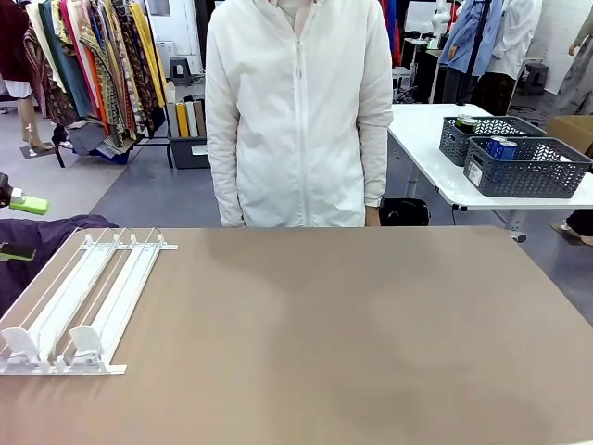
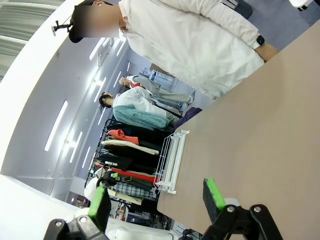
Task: Retrieve and store the cans from the dispenser.
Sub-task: Pick up one can from the Automatic Can Dispenser and place it in the middle of the table.
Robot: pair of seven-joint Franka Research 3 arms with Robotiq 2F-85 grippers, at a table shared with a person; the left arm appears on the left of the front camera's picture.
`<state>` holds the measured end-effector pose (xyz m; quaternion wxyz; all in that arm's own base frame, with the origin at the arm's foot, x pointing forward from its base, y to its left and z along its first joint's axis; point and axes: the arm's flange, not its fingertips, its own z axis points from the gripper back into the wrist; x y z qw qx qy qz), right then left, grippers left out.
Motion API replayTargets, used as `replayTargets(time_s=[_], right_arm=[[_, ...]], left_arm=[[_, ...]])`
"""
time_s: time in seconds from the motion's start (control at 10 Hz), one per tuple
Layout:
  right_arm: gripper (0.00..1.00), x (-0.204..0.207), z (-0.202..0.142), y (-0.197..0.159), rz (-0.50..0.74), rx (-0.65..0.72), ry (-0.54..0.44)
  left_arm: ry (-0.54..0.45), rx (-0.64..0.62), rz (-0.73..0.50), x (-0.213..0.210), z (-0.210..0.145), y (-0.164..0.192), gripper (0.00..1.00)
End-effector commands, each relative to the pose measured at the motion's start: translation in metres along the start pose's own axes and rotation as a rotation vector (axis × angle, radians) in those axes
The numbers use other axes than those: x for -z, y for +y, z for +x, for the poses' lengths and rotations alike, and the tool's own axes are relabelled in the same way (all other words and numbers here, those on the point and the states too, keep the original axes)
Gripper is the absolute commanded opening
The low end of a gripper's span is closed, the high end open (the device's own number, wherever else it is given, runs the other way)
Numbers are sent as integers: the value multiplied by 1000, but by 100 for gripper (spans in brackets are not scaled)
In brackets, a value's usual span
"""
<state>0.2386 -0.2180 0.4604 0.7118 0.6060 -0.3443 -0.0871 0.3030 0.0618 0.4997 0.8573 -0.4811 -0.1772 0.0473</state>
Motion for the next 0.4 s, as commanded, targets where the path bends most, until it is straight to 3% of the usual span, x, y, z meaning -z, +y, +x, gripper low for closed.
replayTargets(time_s=[0.0, 0.3], right_arm=[[100, 3, 4, 3, 22, -17, -19], [100, 3, 4, 3, 22, -17, -19]], left_arm=[[-5, 16, -19, -1, -1, 0, 100], [-5, 16, -19, -1, -1, 0, 100]])
